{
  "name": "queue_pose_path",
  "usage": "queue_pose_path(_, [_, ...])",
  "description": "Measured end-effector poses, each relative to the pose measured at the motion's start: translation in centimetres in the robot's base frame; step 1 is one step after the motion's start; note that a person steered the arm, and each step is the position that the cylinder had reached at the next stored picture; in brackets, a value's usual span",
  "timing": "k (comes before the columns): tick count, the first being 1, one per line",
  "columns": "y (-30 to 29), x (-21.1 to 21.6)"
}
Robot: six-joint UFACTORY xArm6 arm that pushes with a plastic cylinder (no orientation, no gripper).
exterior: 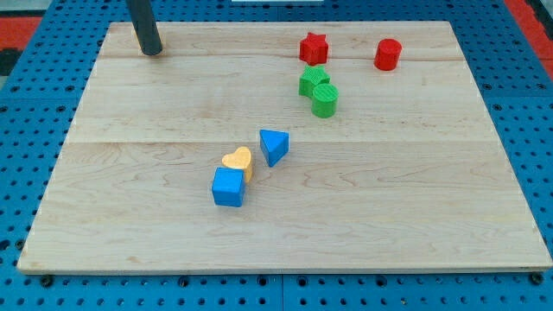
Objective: Push the red star to the top center
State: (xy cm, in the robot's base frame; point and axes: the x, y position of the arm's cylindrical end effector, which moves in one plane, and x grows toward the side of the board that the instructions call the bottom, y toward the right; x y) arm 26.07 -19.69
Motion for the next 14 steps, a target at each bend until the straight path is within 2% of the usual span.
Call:
queue_pose_path(2, [1.3,0.0])
queue_pose_path(4, [17.7,0.9])
queue_pose_path(5, [22.4,4.6])
queue_pose_path(6, [28.7,4.7])
queue_pose_path(7, [30.3,1.9])
queue_pose_path(10, [20.5,0.4])
queue_pose_path(11, [22.1,5.2])
queue_pose_path(12, [18.5,4.7])
queue_pose_path(13, [19.4,1.0])
queue_pose_path(14, [20.5,-0.3])
